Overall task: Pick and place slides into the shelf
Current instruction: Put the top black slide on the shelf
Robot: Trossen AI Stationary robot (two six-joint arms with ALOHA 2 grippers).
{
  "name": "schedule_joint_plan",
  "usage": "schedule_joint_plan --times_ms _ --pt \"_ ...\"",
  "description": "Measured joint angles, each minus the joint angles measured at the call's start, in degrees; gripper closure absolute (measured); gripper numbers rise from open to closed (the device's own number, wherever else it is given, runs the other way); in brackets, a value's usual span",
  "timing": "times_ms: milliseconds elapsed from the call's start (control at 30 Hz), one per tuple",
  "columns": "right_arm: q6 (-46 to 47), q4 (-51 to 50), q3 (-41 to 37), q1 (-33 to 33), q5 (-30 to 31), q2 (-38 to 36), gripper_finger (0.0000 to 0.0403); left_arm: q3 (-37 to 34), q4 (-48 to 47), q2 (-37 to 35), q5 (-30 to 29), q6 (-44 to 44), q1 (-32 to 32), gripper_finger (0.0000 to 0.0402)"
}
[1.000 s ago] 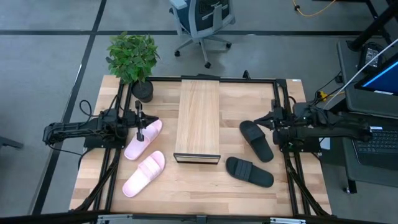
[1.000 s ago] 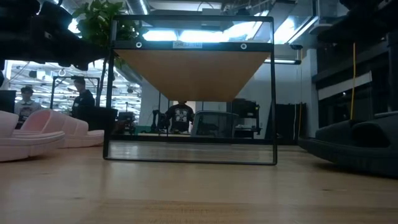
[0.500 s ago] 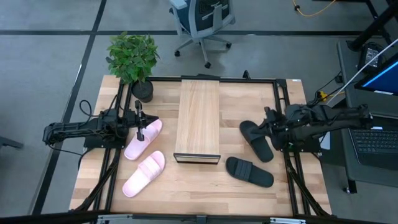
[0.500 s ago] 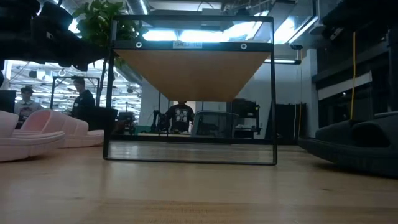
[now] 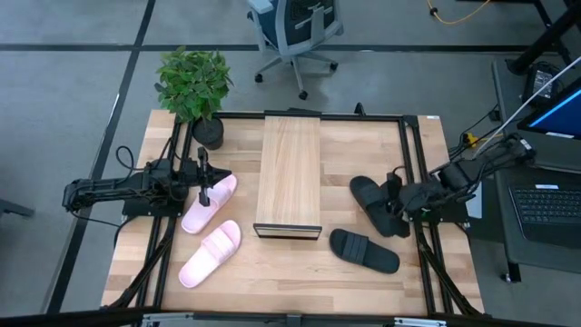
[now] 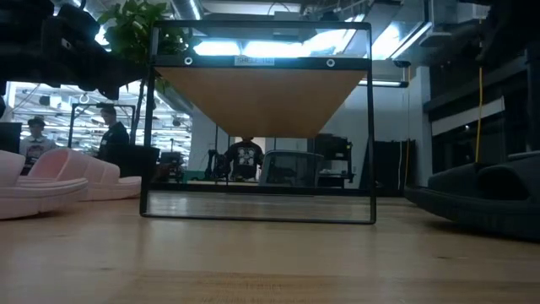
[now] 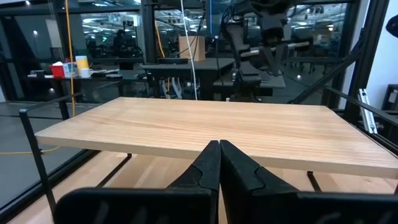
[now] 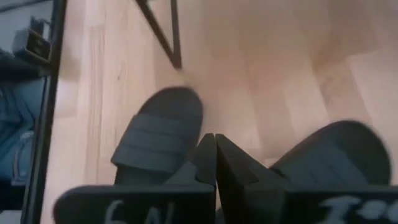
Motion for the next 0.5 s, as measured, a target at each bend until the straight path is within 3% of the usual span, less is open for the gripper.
schedule_joint_plan --times_ms 200,333,500 --pt "5.7 -2.6 0.0 6.1 5.1 5.5 0.0402 0.0 0.0 0.0 0.0 0.0 0.0 0.0401" --pt "7.9 -11.1 2.2 7.9 10.2 9.5 0.0402 0.0 0.0 0.0 0.0 0.4 0.0 0.0401" --pt "10.7 -20.4 8.5 9.3 11.8 14.9 0.0402 0.0 0.0 0.0 0.0 0.4 0.0 0.0401"
